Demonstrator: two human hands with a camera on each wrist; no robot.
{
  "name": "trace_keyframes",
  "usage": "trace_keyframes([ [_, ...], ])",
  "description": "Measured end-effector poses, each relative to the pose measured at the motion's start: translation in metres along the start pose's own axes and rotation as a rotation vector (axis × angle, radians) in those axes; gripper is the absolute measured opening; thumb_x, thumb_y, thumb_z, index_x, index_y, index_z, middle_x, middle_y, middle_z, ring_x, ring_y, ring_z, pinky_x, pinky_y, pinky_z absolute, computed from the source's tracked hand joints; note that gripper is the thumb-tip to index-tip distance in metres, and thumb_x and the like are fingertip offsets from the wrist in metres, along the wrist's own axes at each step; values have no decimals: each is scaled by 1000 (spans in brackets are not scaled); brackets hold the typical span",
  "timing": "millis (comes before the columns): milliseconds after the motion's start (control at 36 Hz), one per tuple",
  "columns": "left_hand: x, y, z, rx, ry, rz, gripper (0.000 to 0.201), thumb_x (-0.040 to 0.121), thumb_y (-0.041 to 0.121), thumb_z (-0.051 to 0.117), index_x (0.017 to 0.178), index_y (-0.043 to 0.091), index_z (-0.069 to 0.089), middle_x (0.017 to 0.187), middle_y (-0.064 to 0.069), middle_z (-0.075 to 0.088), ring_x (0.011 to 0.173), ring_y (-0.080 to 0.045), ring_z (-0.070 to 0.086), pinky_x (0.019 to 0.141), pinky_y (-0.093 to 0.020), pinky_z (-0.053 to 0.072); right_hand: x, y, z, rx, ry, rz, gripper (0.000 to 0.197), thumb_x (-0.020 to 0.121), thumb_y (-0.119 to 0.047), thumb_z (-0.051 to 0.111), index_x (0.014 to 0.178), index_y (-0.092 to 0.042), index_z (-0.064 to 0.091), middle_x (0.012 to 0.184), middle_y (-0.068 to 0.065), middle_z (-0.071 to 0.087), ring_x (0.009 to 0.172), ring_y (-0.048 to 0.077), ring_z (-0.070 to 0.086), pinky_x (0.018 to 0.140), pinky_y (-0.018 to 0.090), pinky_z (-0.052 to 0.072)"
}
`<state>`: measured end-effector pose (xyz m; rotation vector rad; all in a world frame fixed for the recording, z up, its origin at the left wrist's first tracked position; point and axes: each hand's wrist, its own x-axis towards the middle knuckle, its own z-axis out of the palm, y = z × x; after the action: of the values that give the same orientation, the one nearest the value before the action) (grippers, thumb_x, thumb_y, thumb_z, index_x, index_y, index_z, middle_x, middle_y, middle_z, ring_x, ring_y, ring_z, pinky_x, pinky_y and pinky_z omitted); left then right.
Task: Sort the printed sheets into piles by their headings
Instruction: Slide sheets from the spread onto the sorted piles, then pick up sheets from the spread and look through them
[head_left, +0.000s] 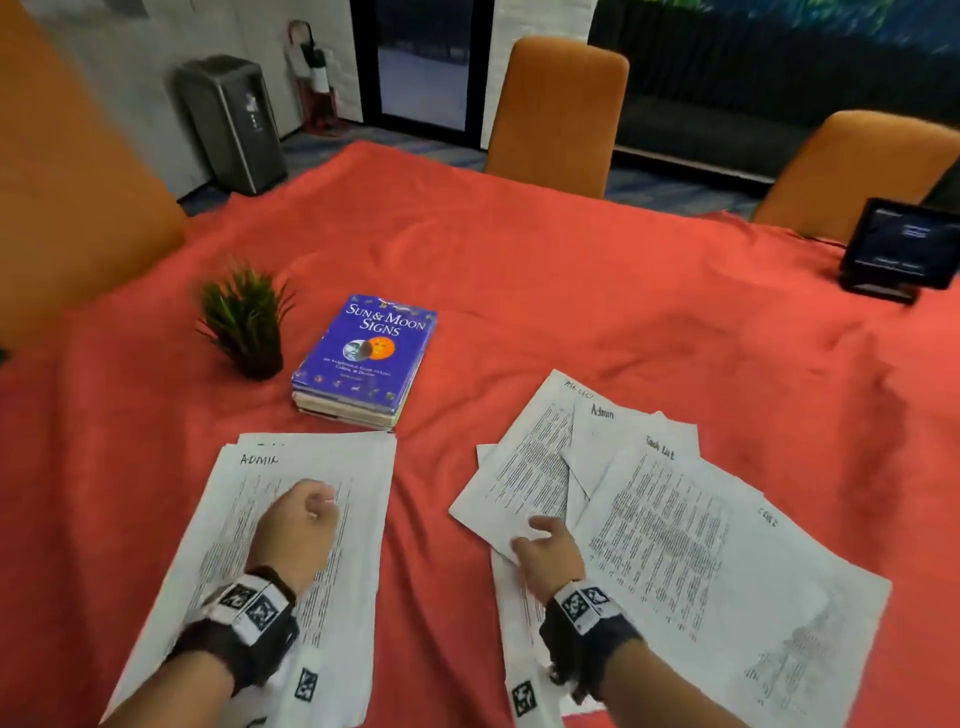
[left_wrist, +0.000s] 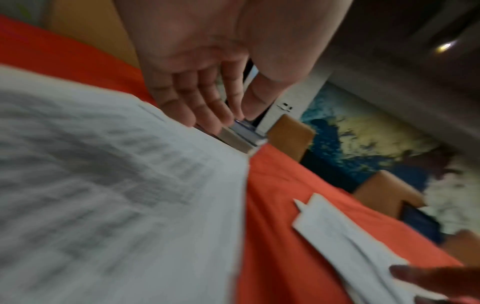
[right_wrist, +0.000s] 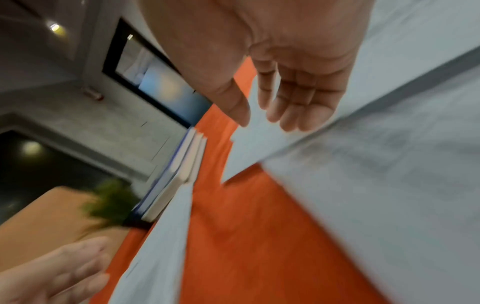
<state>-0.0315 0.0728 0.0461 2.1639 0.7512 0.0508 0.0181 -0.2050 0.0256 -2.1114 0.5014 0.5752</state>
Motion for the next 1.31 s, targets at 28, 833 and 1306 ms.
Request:
trace_keyframes([
  [28,-7,16,16,-36,-61,5,14,86,12,56,86,23,64,84,1,67,75,-19,62,65,-25,45,1,10,-19,0,58,18,38,82,-21,62,119,-17,52,85,5,68,80,27,67,78,36,55],
  [833,-83,81,176,-150,-643,-78,17,84,23,69,99,18,63,96,1,71,90,-18,69,81,-32,55,-11,131,-145,134,-217,0,24,77,-17,57,93,-11,73,92,4,77,90,24,73,88,45,57],
  [1306,-91,45,155,-76,-524,-212,25,81,19,73,102,6,68,91,-3,71,87,-19,66,79,-27,51,73,164,-270,-138,423,172,65,72,-51,77,121,-15,55,108,17,66,98,35,63,89,44,52],
])
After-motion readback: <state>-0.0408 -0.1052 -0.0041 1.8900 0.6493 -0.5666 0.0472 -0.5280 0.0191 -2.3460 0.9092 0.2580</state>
